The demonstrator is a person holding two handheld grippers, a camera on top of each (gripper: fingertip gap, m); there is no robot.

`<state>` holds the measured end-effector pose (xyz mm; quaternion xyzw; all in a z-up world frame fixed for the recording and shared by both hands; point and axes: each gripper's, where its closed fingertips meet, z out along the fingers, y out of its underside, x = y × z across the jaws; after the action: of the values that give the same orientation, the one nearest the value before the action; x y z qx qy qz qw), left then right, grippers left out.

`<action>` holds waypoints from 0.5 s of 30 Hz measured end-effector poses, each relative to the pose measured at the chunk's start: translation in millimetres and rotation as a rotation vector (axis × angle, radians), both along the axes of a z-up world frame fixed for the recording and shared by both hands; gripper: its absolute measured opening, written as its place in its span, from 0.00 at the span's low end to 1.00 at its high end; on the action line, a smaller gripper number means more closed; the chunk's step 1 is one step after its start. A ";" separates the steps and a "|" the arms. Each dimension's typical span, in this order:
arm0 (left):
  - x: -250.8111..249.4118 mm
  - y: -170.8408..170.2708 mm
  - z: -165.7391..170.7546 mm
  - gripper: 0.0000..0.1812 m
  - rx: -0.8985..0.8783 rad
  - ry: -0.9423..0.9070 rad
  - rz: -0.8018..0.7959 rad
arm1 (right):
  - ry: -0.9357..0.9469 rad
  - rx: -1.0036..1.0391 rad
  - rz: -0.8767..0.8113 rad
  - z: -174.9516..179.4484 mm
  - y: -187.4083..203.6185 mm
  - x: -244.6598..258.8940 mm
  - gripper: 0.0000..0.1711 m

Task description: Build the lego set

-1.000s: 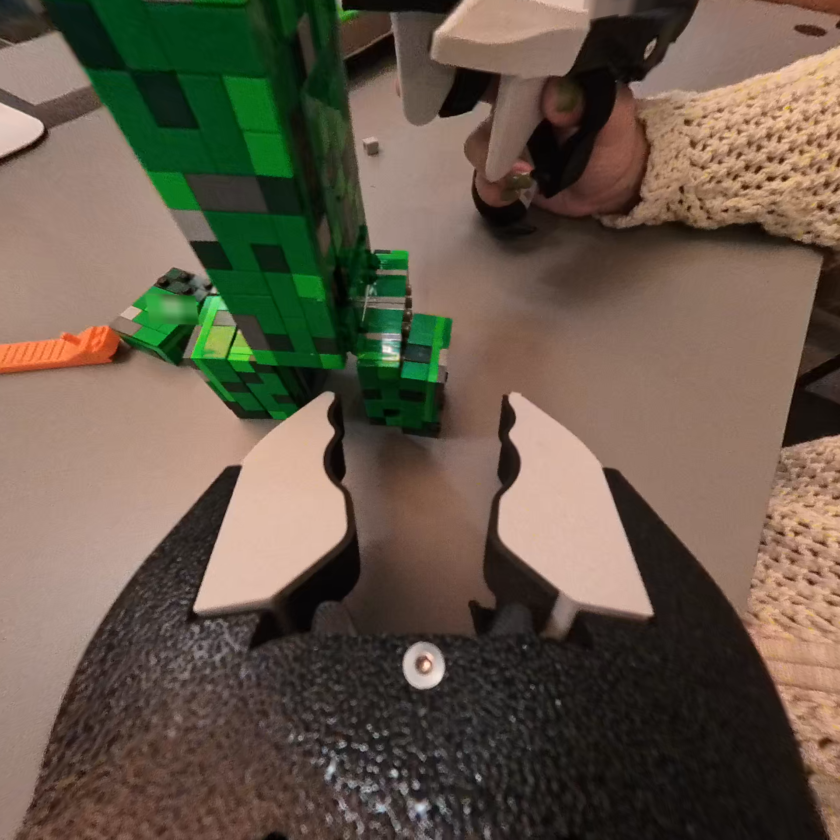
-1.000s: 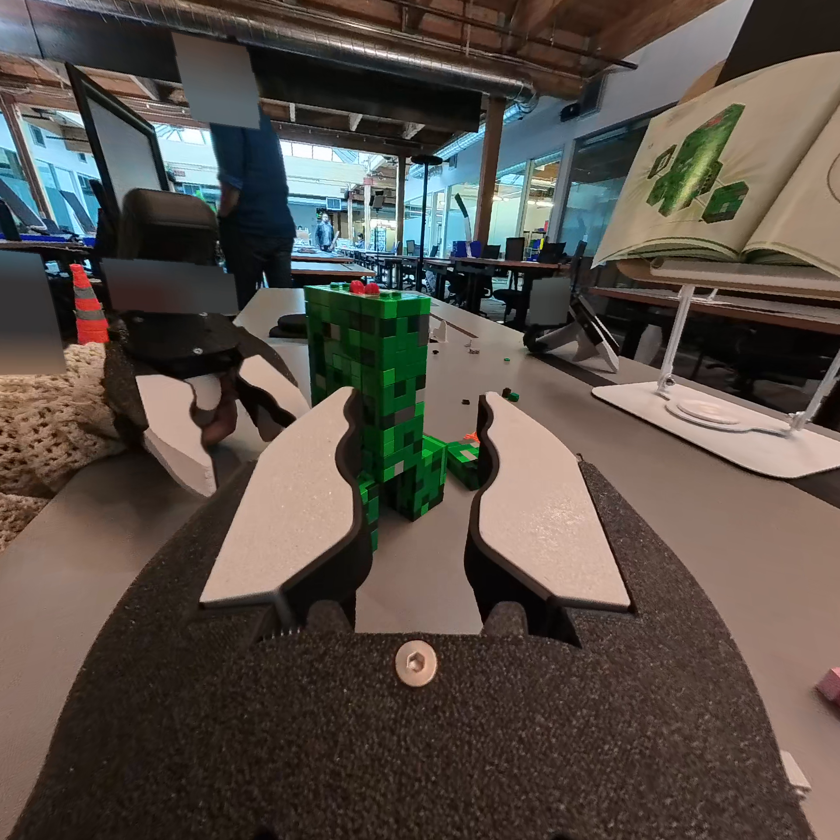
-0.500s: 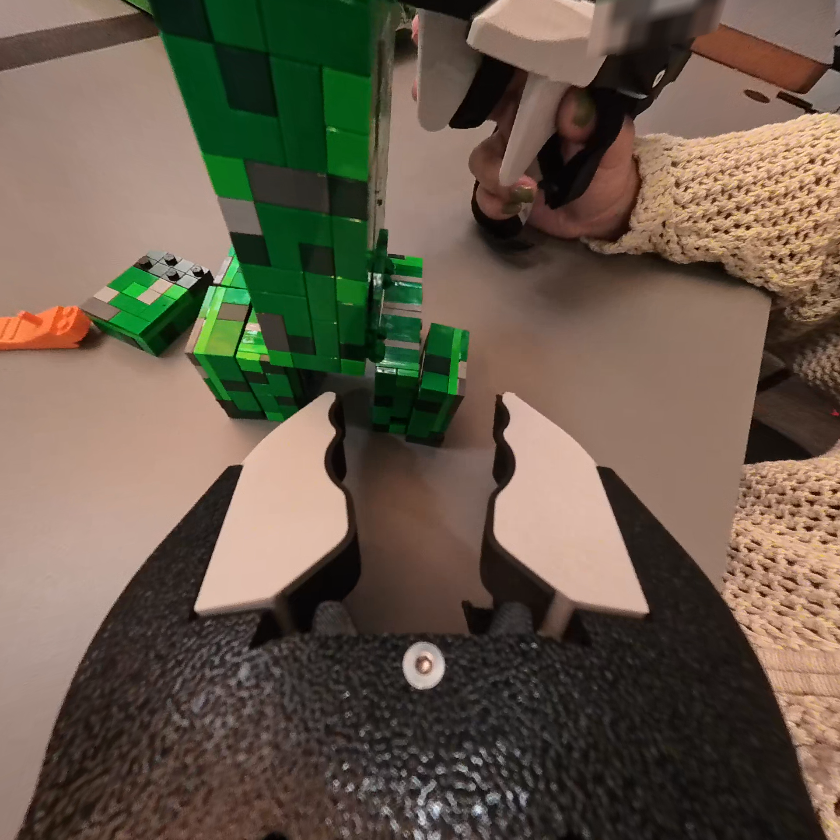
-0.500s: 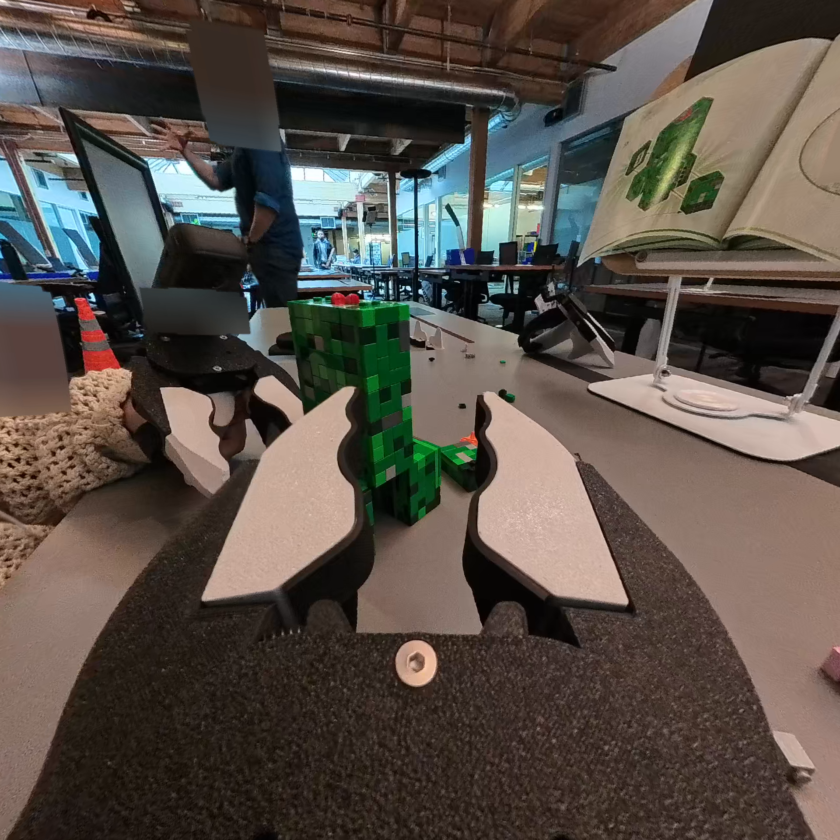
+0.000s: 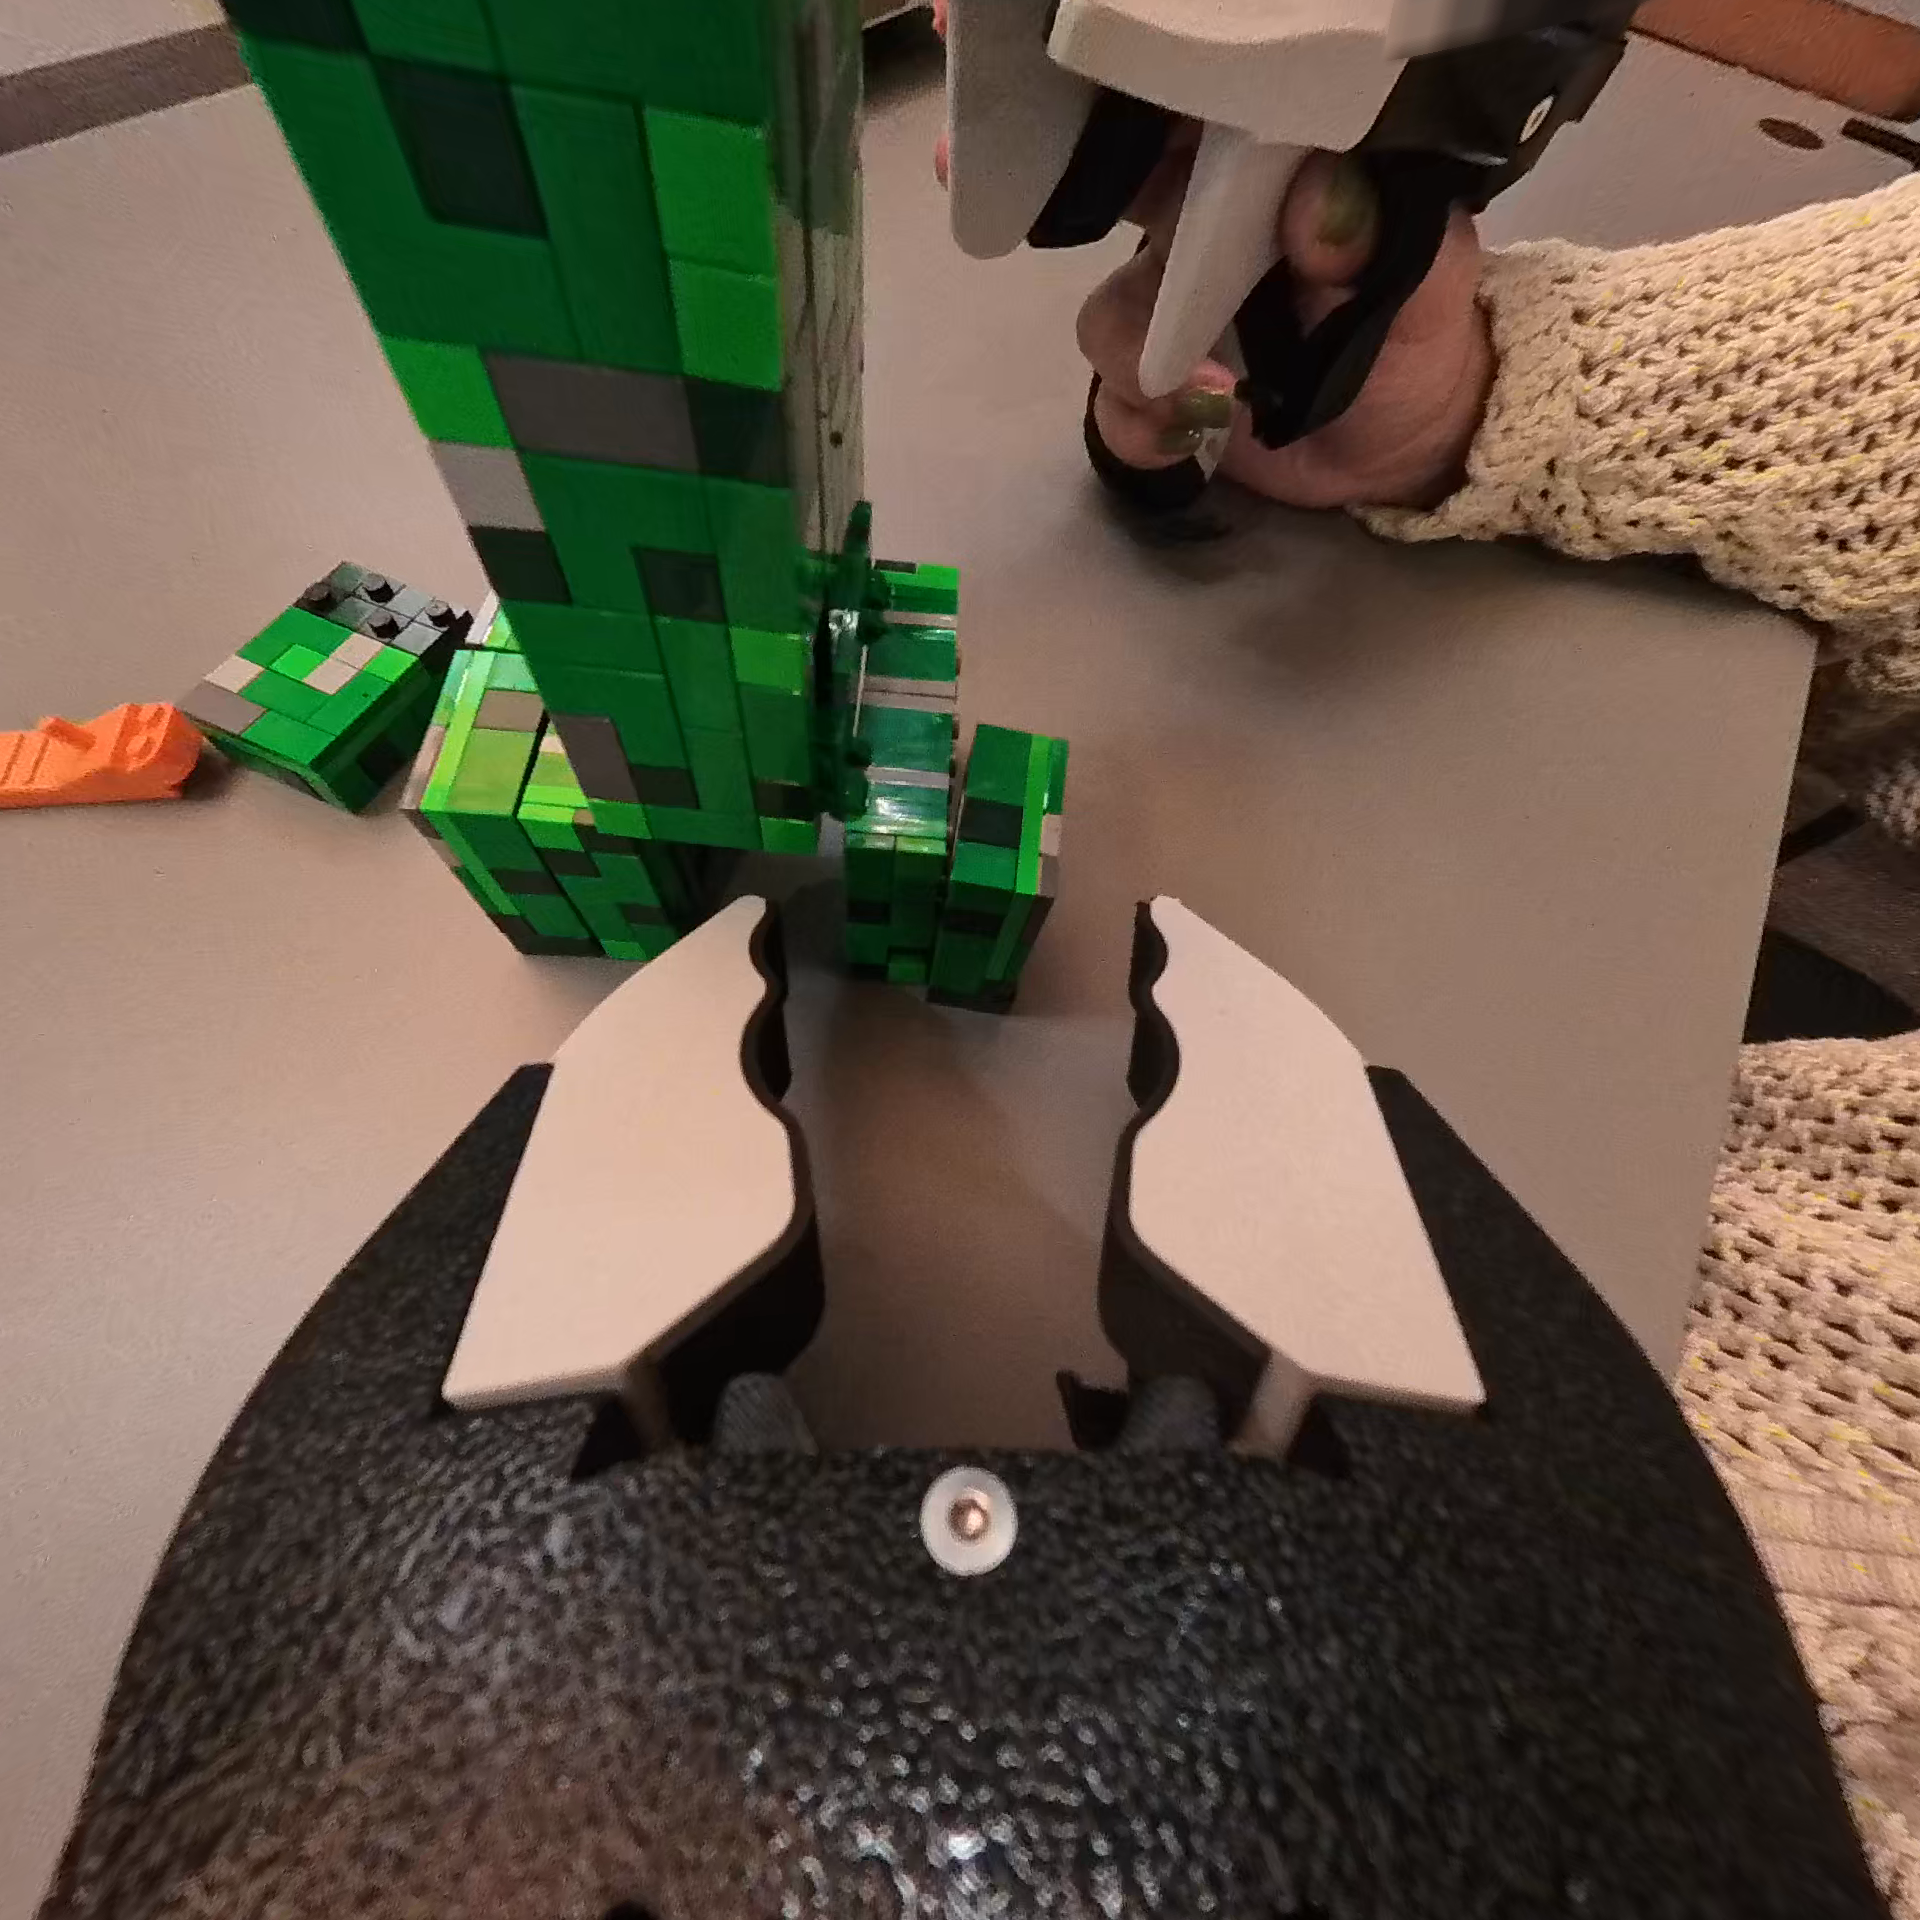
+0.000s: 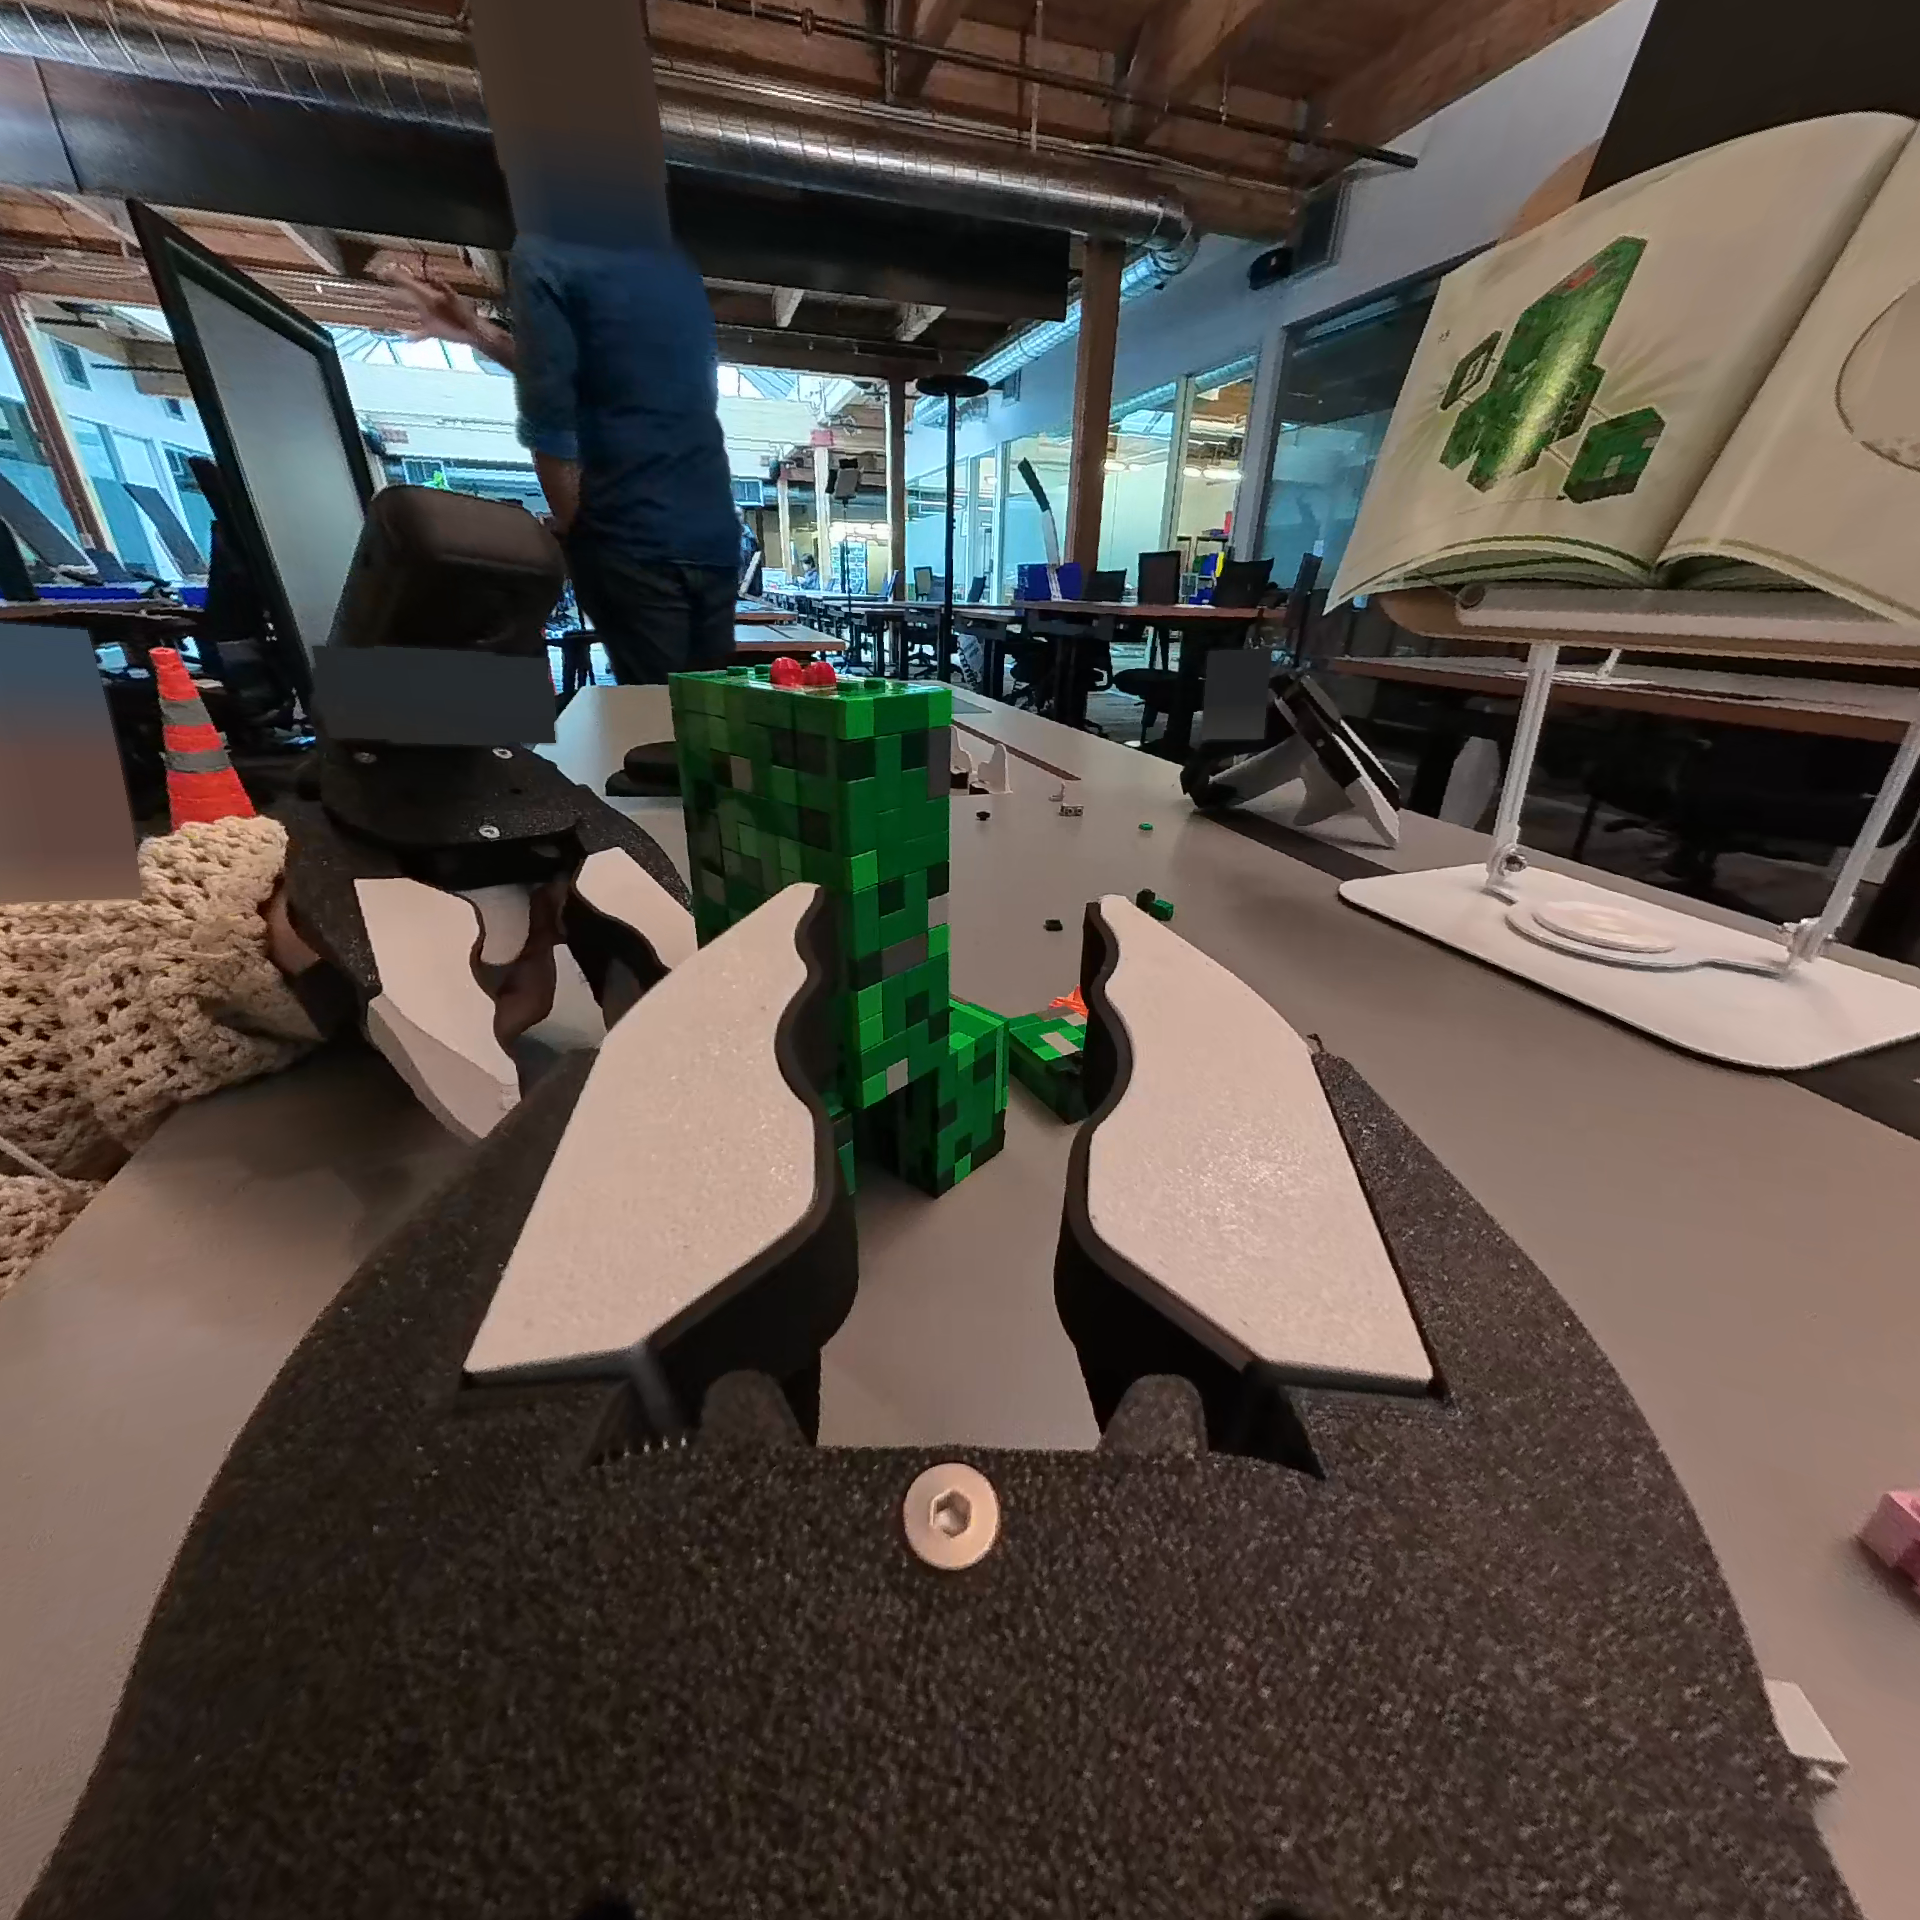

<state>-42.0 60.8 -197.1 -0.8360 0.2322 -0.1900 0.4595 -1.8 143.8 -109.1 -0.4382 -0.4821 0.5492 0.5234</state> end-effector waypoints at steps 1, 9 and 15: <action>-0.1 -0.1 0.3 0.35 0.002 0.000 0.001 | -0.001 0.002 0.000 0.0 -0.3 -0.2 0.25; -0.4 -0.4 3.4 0.35 0.008 -0.028 -0.001 | -0.005 0.008 -0.002 -0.5 -0.7 -0.5 0.24; 4.0 -3.8 5.7 0.35 0.024 -0.032 -0.038 | -0.005 0.008 -0.002 -0.5 -0.7 -0.4 0.25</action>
<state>-38.0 57.0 -191.3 -0.8227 0.2430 -0.2094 0.4693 -2.1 143.1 -109.6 -0.4380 -0.4851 0.5455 0.5246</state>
